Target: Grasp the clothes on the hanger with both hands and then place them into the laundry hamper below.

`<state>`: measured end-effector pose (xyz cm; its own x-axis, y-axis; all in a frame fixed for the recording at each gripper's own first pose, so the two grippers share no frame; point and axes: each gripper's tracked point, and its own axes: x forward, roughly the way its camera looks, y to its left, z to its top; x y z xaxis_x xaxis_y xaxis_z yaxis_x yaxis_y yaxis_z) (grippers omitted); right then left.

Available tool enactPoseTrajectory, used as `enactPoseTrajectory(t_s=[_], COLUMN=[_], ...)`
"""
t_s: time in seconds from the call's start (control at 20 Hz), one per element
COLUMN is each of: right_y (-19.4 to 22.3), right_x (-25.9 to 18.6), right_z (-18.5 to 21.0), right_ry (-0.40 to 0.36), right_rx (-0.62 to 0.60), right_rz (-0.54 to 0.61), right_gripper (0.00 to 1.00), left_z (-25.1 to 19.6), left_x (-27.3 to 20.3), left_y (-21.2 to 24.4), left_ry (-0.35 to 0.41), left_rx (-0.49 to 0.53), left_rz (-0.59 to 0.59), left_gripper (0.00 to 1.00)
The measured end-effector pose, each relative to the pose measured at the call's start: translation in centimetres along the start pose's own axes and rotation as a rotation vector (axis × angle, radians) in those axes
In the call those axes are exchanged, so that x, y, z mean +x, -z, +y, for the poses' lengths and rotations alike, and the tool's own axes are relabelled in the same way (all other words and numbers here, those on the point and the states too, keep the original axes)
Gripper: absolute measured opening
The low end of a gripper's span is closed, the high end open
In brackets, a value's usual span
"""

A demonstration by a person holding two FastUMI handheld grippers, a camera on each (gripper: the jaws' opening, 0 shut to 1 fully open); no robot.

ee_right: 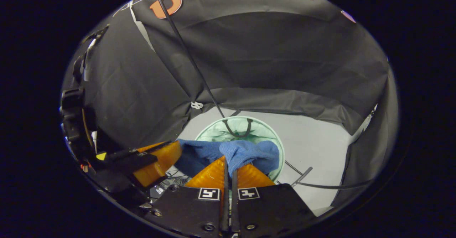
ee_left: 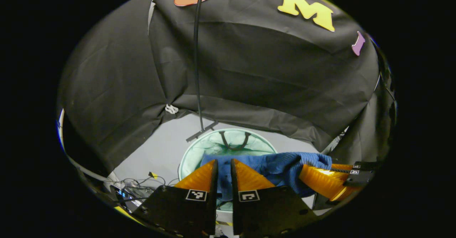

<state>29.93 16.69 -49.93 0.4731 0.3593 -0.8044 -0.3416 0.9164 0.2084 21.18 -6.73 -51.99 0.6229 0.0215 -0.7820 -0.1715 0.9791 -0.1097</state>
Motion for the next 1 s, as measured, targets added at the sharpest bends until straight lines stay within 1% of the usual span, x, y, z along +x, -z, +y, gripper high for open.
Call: enactPoseTrajectory(t_s=[0.05, 0.1, 0.15, 0.25, 0.3, 0.35, 0.4, 0.45, 0.5, 0.55, 0.6, 0.65, 0.7, 0.75, 0.85, 0.9, 1.0], right_y=[0.0, 0.0, 0.0, 0.3, 0.4, 0.0, -0.5, -0.2, -0.2, -0.4, -0.6, -0.5, -0.7, -0.4, -0.6, -1.2, -1.7], right_x=[0.1, 0.3, 0.5, 0.5, 0.6, 0.5, 0.5, 0.4, 0.3, 0.1, 0.0, -0.1, -0.3, -0.4, -1.1, -1.6, -2.9], right_z=[-0.2, -0.4, -0.5, 0.1, 0.3, 0.0, -0.4, -1.0, -1.3, -0.9, -0.9, -1.0, -1.0, -1.1, -0.9, -0.7, 0.1], right_ry=[0.0, -0.001, -0.001, -0.033, -0.035, -0.019, -0.001, 0.016, 0.02, 0.017, 0.017, 0.022, 0.02, 0.024, 0.035, 0.034, 0.031], right_rx=[0.006, 0.013, 0.022, 0.052, 0.056, 0.045, 0.032, 0.025, 0.033, 0.048, 0.06, 0.063, 0.062, 0.056, 0.027, 0.007, -0.007], right_rz=[0.008, 0.012, 0.016, 0.028, 0.011, -0.009, -0.026, -0.029, -0.033, -0.035, -0.039, -0.043, -0.049, -0.052, -0.066, -0.084, -0.11], right_gripper=[0.06, 0.06, 0.06, 0.1, 0.14, 0.3, 0.46, 0.52, 0.66, 0.71, 0.8, 0.82, 0.87, 0.9, 0.89, 0.88, 0.88], left_z=[0.0, 0.0, -0.1, -0.1, -0.1, -0.2, -0.1, 0.2, 0.5, 0.7, 0.7, 0.6, 0.6, 0.5, 0.6, 0.7, 0.8], left_x=[-0.2, -0.3, -0.2, -0.3, -0.2, -0.1, -0.2, -0.3, -0.5, -0.6, -0.8, -1.0, -1.1, -1.4, -2.0, -2.4, -3.3], left_y=[-0.1, -0.2, -0.1, 0.3, 0.5, 0.7, 1.0, 1.1, 1.2, 1.3, 1.4, 1.3, 1.5, 1.4, 1.3, 1.2, 0.5], left_ry=[0.005, 0.013, 0.02, 0.028, 0.03, 0.029, 0.028, 0.021, 0.015, 0.012, 0.012, 0.013, 0.016, 0.016, 0.016, 0.017, 0.01], left_rx=[0.017, 0.029, 0.035, 0.016, 0.002, -0.008, -0.011, -0.011, -0.011, -0.014, -0.016, -0.016, -0.013, -0.009, -0.001, 0.002, 0.012], left_rz=[-0.006, -0.01, -0.008, 0.0, 0.006, 0.009, 0.01, 0.011, 0.012, 0.012, 0.01, 0.009, 0.007, 0.004, -0.005, -0.01, -0.035], left_gripper=[0.19, 0.32, 0.36, 0.51, 0.65, 0.72, 0.84, 0.95, 0.95, 0.94, 0.94, 0.94, 0.94, 0.94, 0.94, 0.94, 0.94])
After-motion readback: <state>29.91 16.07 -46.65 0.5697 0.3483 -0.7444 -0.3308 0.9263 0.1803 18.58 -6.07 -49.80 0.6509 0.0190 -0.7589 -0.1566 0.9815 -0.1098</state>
